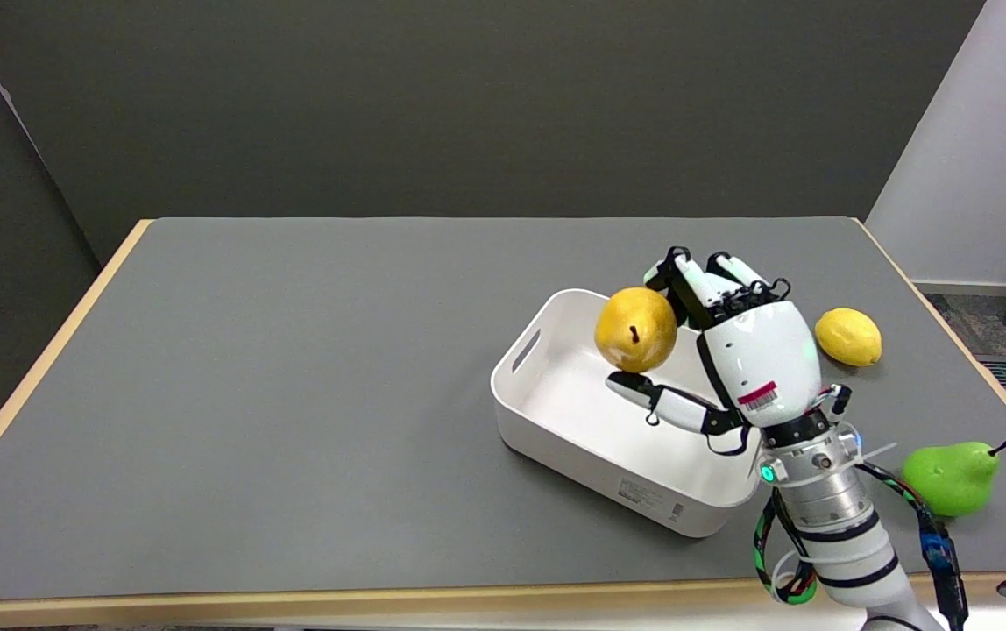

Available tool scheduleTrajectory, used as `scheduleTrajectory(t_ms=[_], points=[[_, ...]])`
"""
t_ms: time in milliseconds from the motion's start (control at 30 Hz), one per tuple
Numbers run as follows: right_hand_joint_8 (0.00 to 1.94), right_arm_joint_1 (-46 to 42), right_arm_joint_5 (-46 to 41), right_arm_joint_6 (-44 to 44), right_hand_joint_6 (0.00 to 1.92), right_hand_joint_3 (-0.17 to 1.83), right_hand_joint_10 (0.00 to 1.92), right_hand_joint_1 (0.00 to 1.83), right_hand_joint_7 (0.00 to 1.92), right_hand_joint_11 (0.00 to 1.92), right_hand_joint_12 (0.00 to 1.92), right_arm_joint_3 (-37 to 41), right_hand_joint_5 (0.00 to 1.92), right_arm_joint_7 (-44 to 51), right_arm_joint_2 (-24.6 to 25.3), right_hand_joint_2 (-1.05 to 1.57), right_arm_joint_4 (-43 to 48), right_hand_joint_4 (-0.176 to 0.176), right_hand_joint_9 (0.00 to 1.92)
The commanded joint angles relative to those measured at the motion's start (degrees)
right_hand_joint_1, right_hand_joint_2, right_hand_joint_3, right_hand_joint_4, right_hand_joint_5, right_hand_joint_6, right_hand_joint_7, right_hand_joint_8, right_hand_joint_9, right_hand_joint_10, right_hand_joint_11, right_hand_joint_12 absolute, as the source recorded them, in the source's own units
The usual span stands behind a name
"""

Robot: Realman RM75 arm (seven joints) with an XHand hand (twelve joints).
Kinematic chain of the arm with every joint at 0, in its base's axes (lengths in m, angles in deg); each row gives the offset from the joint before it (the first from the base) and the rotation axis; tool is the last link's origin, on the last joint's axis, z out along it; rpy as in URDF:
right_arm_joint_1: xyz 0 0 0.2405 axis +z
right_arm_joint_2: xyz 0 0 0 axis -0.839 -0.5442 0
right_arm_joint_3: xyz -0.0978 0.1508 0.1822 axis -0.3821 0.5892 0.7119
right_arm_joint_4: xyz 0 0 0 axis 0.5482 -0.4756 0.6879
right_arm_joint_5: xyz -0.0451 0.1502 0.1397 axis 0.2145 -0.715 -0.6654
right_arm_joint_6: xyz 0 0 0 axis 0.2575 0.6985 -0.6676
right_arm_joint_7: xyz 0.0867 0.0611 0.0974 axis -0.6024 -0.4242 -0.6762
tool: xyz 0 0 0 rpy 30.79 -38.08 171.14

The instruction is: Place the pear into the white box.

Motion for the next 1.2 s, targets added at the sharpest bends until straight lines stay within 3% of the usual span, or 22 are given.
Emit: scheduleTrajectory(t_ms=[33, 467, 600, 633, 667, 700, 733, 767, 867, 900, 967, 1033, 1100, 1200], points=[[1.53, 2.02, -3.00, 1.52, 1.50, 0.83, 1.67, 1.19, 0.91, 0.61, 1.82, -1.71, 0.72, 0.36, 0.48, 0.83, -2.18, -0.082, 0.90], [1.49, 4.41, -9.62, 5.49, 1.47, 0.75, 1.72, 1.19, 0.91, 0.68, 1.79, -0.59, 0.72, 0.52, 0.40, 0.87, -2.62, -0.078, 0.91], [1.52, 4.03, -9.91, 3.12, 1.51, 0.84, 1.73, 1.20, 0.92, 0.66, 1.79, -0.86, 0.72, -0.23, 0.48, 0.83, -2.73, -0.082, 0.92], [1.48, 3.86, -10.02, 2.40, 1.51, 0.77, 1.70, 1.14, 0.91, 0.63, 1.79, -0.91, 0.72, -0.31, 0.51, 0.87, -2.75, -0.048, 0.91], [1.38, 3.70, -10.26, 1.98, 1.50, 0.58, 1.61, 1.00, 0.90, 0.56, 1.79, -0.91, 0.72, -0.51, 0.56, 0.98, -2.58, 0.039, 0.88], [1.28, 3.37, -10.58, 1.49, 1.41, 0.61, 1.53, 0.90, 0.87, 0.52, 1.76, -0.91, 0.67, -0.89, 0.56, 0.94, -2.22, 0.065, 0.85], [1.17, 3.10, -10.71, 1.12, 1.22, 0.84, 1.45, 0.83, 0.82, 0.49, 1.70, -0.87, 0.57, -1.20, 0.56, 0.75, -1.98, 0.030, 0.81], [1.06, 2.94, -10.75, 1.04, 1.09, 0.90, 1.38, 0.78, 0.76, 0.44, 1.65, -0.79, 0.51, -1.62, 0.52, 0.70, -1.83, 0.026, 0.74], [0.69, 2.58, -10.75, 1.43, 0.73, 0.88, 1.11, 0.64, 0.55, 0.27, 1.47, -0.75, 0.38, -3.06, 0.17, 0.65, -1.15, 0.044, 0.47], [0.42, 2.50, -10.75, 1.52, 0.54, 0.86, 0.81, 0.54, 0.34, 0.08, 1.25, -0.75, 0.30, -3.71, 0.05, 0.62, -1.07, 0.052, 0.22], [0.29, 2.39, -10.75, 1.52, 0.45, 0.85, 0.55, 0.50, 0.18, 0.00, 0.98, -0.67, 0.25, -4.44, -0.08, 0.58, -0.96, 0.048, 0.00], [0.31, 2.14, -10.75, 1.48, 0.51, 0.93, 0.18, 0.58, 0.02, 0.00, 0.73, -0.59, 0.15, -4.84, -0.20, 0.51, -0.67, 0.049, 0.00], [0.20, 2.03, -10.75, 1.33, 0.41, 0.87, 0.11, 0.47, 0.00, 0.00, 0.63, -0.70, 0.16, -4.84, -0.24, 0.55, -0.40, 0.051, 0.00], [0.11, 1.71, -10.75, 1.44, 0.43, 0.90, 0.04, 0.44, 0.00, 0.00, 0.57, -0.75, 0.12, -4.84, -0.24, 0.53, 0.24, 0.054, 0.00]])
